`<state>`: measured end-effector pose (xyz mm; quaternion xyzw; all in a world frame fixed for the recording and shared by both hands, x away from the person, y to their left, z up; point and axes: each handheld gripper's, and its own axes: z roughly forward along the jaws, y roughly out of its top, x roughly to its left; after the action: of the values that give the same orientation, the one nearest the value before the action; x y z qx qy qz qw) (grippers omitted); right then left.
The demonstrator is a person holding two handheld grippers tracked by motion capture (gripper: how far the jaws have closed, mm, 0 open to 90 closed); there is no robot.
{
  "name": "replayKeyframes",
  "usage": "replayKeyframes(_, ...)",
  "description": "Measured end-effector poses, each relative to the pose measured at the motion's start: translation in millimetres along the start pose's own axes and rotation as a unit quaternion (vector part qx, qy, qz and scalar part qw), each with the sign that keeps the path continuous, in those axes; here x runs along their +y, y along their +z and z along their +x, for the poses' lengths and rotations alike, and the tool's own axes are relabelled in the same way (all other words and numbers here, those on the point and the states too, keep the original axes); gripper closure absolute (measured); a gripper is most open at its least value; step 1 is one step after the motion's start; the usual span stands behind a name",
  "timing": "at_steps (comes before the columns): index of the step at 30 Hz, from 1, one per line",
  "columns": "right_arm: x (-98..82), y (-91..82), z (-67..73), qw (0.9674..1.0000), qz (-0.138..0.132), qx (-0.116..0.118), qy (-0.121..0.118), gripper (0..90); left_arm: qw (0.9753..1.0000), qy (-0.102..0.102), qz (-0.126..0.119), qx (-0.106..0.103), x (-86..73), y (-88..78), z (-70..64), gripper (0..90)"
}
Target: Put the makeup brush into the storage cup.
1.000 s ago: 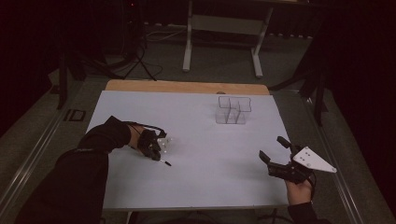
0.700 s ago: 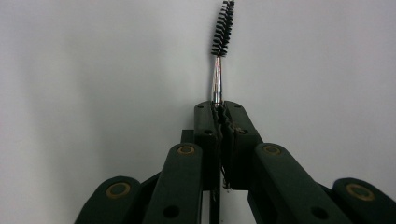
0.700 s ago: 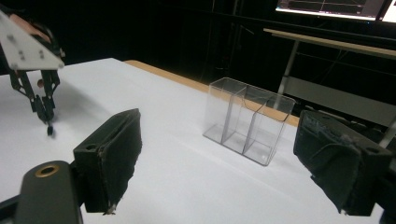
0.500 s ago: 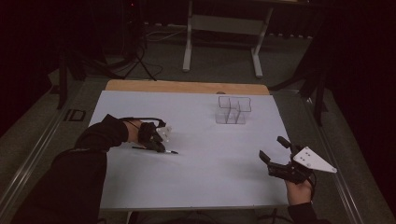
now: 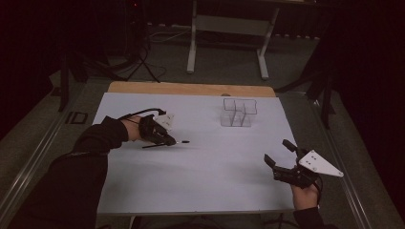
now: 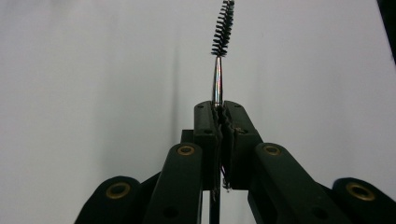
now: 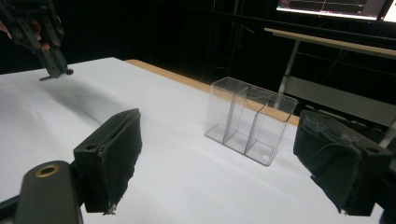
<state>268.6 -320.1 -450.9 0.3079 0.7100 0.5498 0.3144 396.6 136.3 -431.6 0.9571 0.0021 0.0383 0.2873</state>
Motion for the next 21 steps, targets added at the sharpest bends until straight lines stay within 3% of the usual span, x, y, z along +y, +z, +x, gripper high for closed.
replayKeyframes(5,1.3,0.6,3.6,0.9999,0.003,-0.002,-0.016,14.8,0.9994,-0.013,-0.03,0.008,2.2,-5.0,-1.9,86.1)
replayKeyframes(12,1.9,0.6,5.7,0.9999,0.003,0.0,-0.016,14.8,0.9971,-0.031,-0.066,0.02,5.0,-11.8,-2.2,86.1)
replayKeyframes(16,1.6,1.0,5.4,0.9999,0.004,0.001,-0.014,14.8,0.9939,-0.047,-0.091,0.039,6.7,-15.8,-1.0,86.1)
replayKeyframes(21,1.5,1.6,5.7,0.9999,0.004,0.003,-0.01,14.8,0.9904,-0.056,-0.118,0.046,10.4,-14.7,-2.3,86.1)
